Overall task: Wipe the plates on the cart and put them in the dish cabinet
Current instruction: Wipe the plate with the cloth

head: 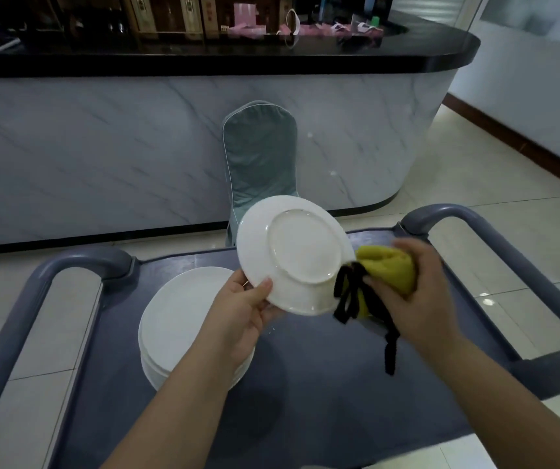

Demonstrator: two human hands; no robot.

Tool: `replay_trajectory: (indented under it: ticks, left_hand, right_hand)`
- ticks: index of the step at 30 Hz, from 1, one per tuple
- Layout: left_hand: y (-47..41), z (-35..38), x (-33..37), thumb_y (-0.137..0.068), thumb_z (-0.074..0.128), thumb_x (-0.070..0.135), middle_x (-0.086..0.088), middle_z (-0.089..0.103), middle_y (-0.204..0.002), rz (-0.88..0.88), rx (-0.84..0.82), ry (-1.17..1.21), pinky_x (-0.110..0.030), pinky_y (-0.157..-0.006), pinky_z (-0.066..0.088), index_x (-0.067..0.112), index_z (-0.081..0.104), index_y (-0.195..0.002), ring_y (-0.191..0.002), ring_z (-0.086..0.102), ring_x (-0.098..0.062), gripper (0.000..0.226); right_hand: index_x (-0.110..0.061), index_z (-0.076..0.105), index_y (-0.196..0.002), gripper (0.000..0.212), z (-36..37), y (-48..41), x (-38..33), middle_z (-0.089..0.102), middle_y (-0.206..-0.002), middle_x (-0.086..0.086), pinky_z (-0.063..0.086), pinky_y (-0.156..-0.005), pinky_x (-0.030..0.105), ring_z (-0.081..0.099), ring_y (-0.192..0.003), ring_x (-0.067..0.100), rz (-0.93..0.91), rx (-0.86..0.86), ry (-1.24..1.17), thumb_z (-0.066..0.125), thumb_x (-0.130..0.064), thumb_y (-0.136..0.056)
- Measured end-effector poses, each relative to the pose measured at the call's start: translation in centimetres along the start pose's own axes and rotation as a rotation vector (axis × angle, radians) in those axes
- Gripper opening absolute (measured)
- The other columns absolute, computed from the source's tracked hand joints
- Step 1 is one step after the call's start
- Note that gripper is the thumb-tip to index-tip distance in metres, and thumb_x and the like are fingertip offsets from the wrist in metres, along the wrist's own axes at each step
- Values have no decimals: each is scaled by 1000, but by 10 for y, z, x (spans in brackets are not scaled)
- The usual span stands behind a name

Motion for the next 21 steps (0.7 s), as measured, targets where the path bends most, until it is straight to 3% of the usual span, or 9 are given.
replay_trajectory:
  ticks: [2, 4, 7, 9, 11, 14, 17, 19, 21]
  left_hand:
    - [2, 2, -4, -96, 49, -2, -13, 68, -119, 17, -4, -5, -40, -78, 60, 7, 55, -125, -100, 69, -26, 31]
    - [5, 7, -15, -96, 48, -1, -12, 68, -120, 10, -3, 15, -41, -81, 59, 7, 55, -125, -102, 68, -26, 31]
    - [7, 11, -24, -96, 48, 1, -16, 66, -122, 17, -10, 47, -42, -85, 57, 6, 54, -126, -109, 65, -31, 30]
    - [6, 7, -20, -97, 48, 3, -17, 66, -122, 44, -15, 43, -39, -79, 60, 6, 53, -129, -107, 66, -32, 33]
    - [7, 0, -17, -97, 47, 3, -16, 67, -121, 61, -18, 39, -38, -79, 60, 7, 53, -129, -106, 66, -32, 33]
    - [11, -1, -22, -96, 46, -2, -16, 69, -117, 57, -44, 8, -40, -84, 58, 5, 55, -125, -106, 67, -30, 31]
    - [14, 6, -29, -94, 49, -5, -18, 68, -116, 58, -87, -53, -38, -79, 59, 3, 54, -126, -105, 67, -30, 33]
    - [12, 10, -29, -90, 54, -1, -18, 68, -117, 82, -102, -84, -40, -80, 59, 4, 54, -126, -106, 66, -33, 36]
    - [11, 11, -25, -86, 56, 5, -20, 67, -117, 103, -128, -58, -43, -82, 58, 2, 53, -126, -105, 66, -35, 41]
  right_hand:
    - [-31, 39, -119, 58, 3, -27, 2, 52, -106, -36, 41, -76, 14, 54, -93, -6, 113, 107, 64, 81, -32, -78]
    - [-24, 42, -120, 53, 22, -51, -7, 56, -109, -17, 39, -79, 25, 55, -98, 13, 139, 87, 158, 77, -30, -82]
    - [-10, 55, -123, 48, 66, -45, -32, 61, -112, 7, 39, -88, 31, 53, -99, 28, -161, -70, 315, 66, -34, -83]
    - [-14, 60, -128, 52, 76, -28, -42, 65, -115, 2, 40, -93, 35, 53, -100, 23, -339, -221, 328, 63, -36, -81]
    - [-23, 58, -134, 56, 68, -18, -37, 64, -120, -8, 39, -98, 36, 52, -107, 20, -385, -284, 329, 66, -39, -81]
    - [-31, 53, -137, 58, 50, -17, -18, 59, -120, -15, 41, -100, 33, 50, -113, 11, -164, -194, 189, 68, -40, -81]
    - [-30, 49, -140, 58, 50, -29, -9, 54, -116, -20, 37, -96, 12, 47, -111, -8, 75, 87, 17, 66, -33, -85]
    - [-24, 49, -140, 57, 64, -33, -24, 53, -120, -10, 35, -101, 16, 46, -114, -2, -13, 109, 52, 66, -28, -86]
    - [-17, 52, -138, 57, 79, -18, -36, 53, -122, 4, 38, -103, 28, 49, -116, 17, -200, -28, 69, 68, -23, -83]
Point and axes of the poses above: each hand's wrist, its own y-axis away from the middle knuckle, its own z-axis out of the palm, x = y × z, the point moved 4 cm from there along -y, towards the middle knuckle
